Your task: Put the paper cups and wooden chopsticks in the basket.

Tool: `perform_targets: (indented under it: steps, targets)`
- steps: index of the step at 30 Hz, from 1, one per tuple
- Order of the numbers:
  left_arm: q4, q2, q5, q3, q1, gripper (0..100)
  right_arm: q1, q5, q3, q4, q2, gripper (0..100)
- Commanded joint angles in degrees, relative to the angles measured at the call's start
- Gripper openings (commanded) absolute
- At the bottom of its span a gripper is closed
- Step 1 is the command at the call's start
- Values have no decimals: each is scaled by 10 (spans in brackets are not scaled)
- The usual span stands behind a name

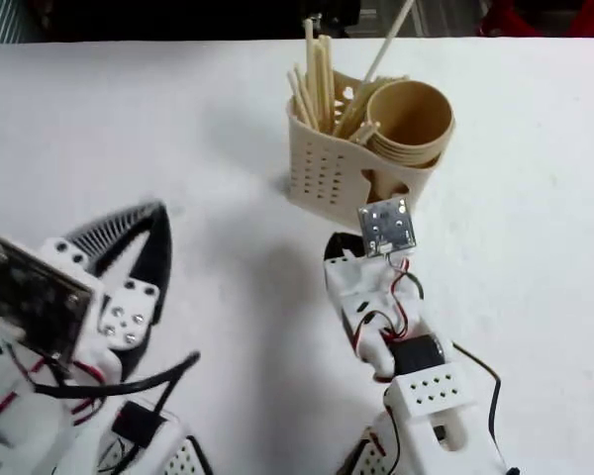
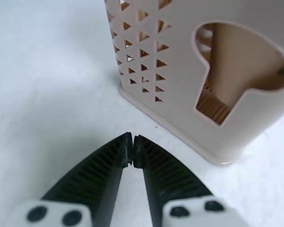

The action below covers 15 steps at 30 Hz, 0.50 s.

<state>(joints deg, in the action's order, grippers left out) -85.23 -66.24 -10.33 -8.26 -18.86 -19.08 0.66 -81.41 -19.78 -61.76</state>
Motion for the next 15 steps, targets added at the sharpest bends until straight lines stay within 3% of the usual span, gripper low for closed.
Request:
perform_targets:
  steps: [1, 8, 15]
  targets:
    - [85, -125, -4, -213, 13, 22, 0, 5, 4, 12, -9, 21]
    - [212, -249, -5, -434, 115, 22, 0, 5, 4, 12, -9, 21]
    - [327, -342, -65, -636, 188, 23, 7, 5, 4, 10, -15, 19]
